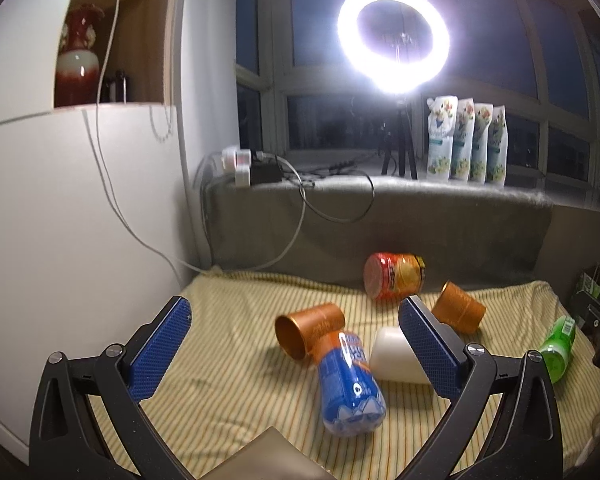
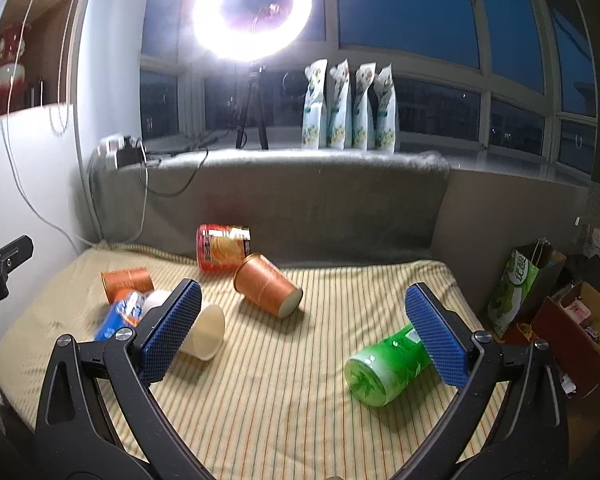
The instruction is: Flip cup upright
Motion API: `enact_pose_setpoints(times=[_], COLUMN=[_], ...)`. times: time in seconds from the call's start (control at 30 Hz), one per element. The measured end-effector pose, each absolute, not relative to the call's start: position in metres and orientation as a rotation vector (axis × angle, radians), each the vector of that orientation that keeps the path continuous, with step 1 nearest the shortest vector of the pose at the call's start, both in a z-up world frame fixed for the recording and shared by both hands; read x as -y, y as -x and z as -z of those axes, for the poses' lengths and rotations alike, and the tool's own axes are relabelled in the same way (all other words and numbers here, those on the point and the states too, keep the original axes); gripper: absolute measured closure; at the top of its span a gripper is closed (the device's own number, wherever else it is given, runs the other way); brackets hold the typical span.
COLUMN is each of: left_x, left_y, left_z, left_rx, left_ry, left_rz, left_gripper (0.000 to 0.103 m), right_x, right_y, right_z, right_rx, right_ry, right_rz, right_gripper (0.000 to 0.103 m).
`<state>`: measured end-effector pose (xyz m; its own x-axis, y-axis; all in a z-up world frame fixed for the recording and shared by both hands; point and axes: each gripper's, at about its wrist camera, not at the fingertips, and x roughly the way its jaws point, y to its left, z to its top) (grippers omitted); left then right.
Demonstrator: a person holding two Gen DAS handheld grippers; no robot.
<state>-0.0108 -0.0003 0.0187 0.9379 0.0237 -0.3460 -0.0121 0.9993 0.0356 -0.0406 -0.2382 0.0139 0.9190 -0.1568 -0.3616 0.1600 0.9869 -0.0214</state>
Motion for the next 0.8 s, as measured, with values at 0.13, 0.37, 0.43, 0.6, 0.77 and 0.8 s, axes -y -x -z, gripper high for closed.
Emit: enact_pose_setpoints(times=[0.13,0.37,0.43,0.6,0.77,0.8], left_x=[0.0,0.0003,0.0013,0.0027,0.002,0.0017], left_y=[0.0126,0.0154,0.0166,0.0173,0.0174,0.0173], left_z=[-0.0206,-0.0187,-0.0186,-0.0189,-0.0187,-0.0187], left_rx=[-0.335,-0.33,-0.33,-0.326,-0.327,-0.329], left_ry=[-0.025,-0.018,-0.018,-0.025,-0.023,-0.024], left_rz=[-0.011,-0.005,-0.001,0.001,0.003,0.004], left_gripper=[0.0,0.0,0.0,0.0,0.0,0.0], right_x=[0.239,0.2423,0.2425,0.242,0.2413,0.2415], right_y=[0.044,0.0489,0.0489,0.0489,0.0487,0.0491], right_z=[-0.0177,-0.0211,-0.0212,-0.0211,-0.0208,-0.0208], right_rx=[-0.332,-0.311,-0.312,-0.311,-0.312,-0.313], right_ry=[-0.016,-0.024,-0.023,-0.024,-0.024,-0.024], right_rz=[0.171,0.177,0.177,0.177,0.178,0.176], right_gripper=[0.0,0.0,0.0,0.0,0.0,0.0])
